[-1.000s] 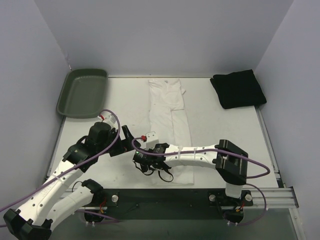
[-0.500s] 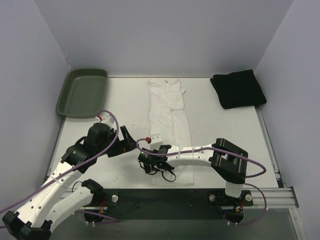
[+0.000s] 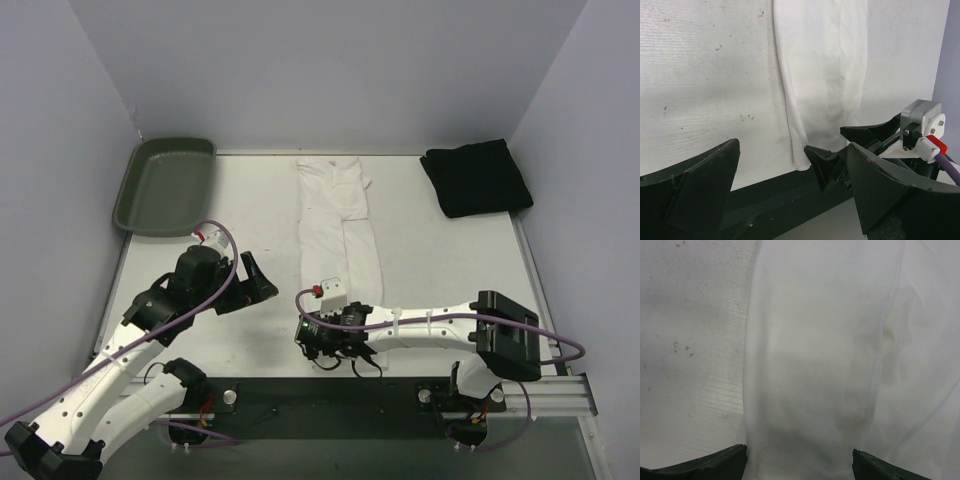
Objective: Fold and stack the t-shirts
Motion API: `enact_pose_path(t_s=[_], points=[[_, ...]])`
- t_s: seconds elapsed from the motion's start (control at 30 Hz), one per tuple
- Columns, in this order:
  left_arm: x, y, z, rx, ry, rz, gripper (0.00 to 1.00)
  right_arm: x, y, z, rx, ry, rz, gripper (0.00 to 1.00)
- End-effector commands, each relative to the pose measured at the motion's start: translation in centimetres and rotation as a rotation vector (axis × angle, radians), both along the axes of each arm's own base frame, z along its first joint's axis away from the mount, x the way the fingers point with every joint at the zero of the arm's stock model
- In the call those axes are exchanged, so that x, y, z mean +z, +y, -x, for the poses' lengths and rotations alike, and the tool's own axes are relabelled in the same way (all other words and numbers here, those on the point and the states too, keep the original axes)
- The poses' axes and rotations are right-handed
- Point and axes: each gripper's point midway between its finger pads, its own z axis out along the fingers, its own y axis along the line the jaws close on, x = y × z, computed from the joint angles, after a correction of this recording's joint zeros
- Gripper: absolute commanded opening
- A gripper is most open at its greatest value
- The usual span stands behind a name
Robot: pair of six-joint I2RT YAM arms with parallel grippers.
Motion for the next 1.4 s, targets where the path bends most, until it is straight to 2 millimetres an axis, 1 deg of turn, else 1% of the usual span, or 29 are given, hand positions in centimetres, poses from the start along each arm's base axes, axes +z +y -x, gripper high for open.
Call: enact_pose_path(t_s=[0.0,0.23,0.4,0.43,0.5,0.53,0.6,0.63,0.7,0.77,0.8,0.9,0.93,0.97,1.0,1.03,1.1,1.17,1.2,1.23,1.27,1.3,1.33,1.37], points=[[1.6,-0.3,-0.7,0.002,-0.049,0.029,0.97,-0.1,-2.6,0.5,-0.044,-0.027,0.054,0.86],[1.8,-0.1,-0.6,0.007,-0.053,0.028,0.97,-1.2,-3.0,2.5,-0.031,-0.017,0.064,0.86],[1.9,-0.2,-0.5,0.006,-0.05,0.035,0.97,-0.5,-3.5,2.8,-0.037,-0.036,0.056,0.86],[1.9,-0.2,-0.6,0.007,-0.052,0.035,0.98,-0.1,-3.8,2.9,-0.036,-0.042,0.058,0.86],[2.1,-0.3,-0.6,0.006,-0.054,0.038,0.97,1.0,-3.7,2.7,-0.038,-0.07,0.049,0.86],[2.2,-0.3,-0.6,0.005,-0.055,0.037,0.97,1.8,-4.2,2.6,-0.038,-0.085,0.053,0.86],[2.5,-0.4,-0.8,0.002,-0.063,0.044,0.97,3.5,-4.0,2.1,-0.041,-0.13,0.027,0.86],[2.5,-0.5,-0.9,0.001,-0.063,0.046,0.97,4.4,-4.4,1.9,-0.041,-0.142,0.02,0.86],[2.4,-0.9,-1.0,-0.009,-0.061,0.055,0.98,5.4,-4.5,1.2,-0.048,-0.18,0.007,0.86],[1.5,-1.1,-1.1,-0.016,-0.043,0.045,0.98,5.7,-5.1,0.6,-0.052,-0.192,0.025,0.86],[1.3,-1.2,-1.4,-0.016,-0.045,0.046,0.97,5.8,-5.5,-0.2,-0.073,-0.203,0.034,0.86],[-0.4,-1.8,-1.7,-0.032,-0.025,0.042,0.97,5.4,-6.2,-1.2,-0.088,-0.211,0.076,0.86],[-1.2,-2.0,-1.8,-0.038,-0.006,0.035,0.97,5.1,-6.7,-1.8,-0.107,-0.217,0.101,0.86],[-1.7,-2.2,-1.8,-0.047,0.003,0.036,0.97,4.8,-7.0,-2.0,-0.117,-0.215,0.114,0.86],[-2.4,-2.8,-1.7,-0.07,0.009,0.051,0.97,4.4,-7.8,-2.1,-0.131,-0.207,0.131,0.86],[-3.1,-3.1,-1.8,-0.081,0.028,0.052,0.97,4.1,-8.5,-2.5,-0.158,-0.2,0.133,0.86],[-3.8,-4.0,-1.4,-0.11,0.045,0.066,0.98,4.1,-9.4,-2.6,-0.189,-0.207,0.117,0.86],[-5.3,-4.8,-0.2,-0.144,0.082,0.063,0.97,4.1,-11.0,-2.7,-0.231,-0.211,0.087,0.86],[-5.3,-5.4,-0.1,-0.159,0.071,0.08,0.98,4.7,-11.5,-2.8,-0.25,-0.218,0.044,0.86],[-6.3,-5.7,0.6,-0.157,0.099,0.087,0.97,4.5,-12.4,-2.8,-0.262,-0.218,0.042,0.86],[-6.6,-6.5,1.7,-0.192,0.108,0.092,0.97,4.7,-13.1,-3.2,-0.29,-0.224,0.03,0.86],[-6.7,-7.1,2.1,-0.205,0.107,0.106,0.98,5.4,-13.4,-3.2,-0.299,-0.231,-0.014,0.86],[-7.6,-7.2,2.7,-0.19,0.139,0.108,0.97,5.4,-13.8,-3.3,-0.31,-0.229,-0.025,0.86],[-7.8,-7.6,3.4,-0.202,0.149,0.114,0.98,5.2,-14.5,-3.3,-0.329,-0.217,-0.029,0.86]])
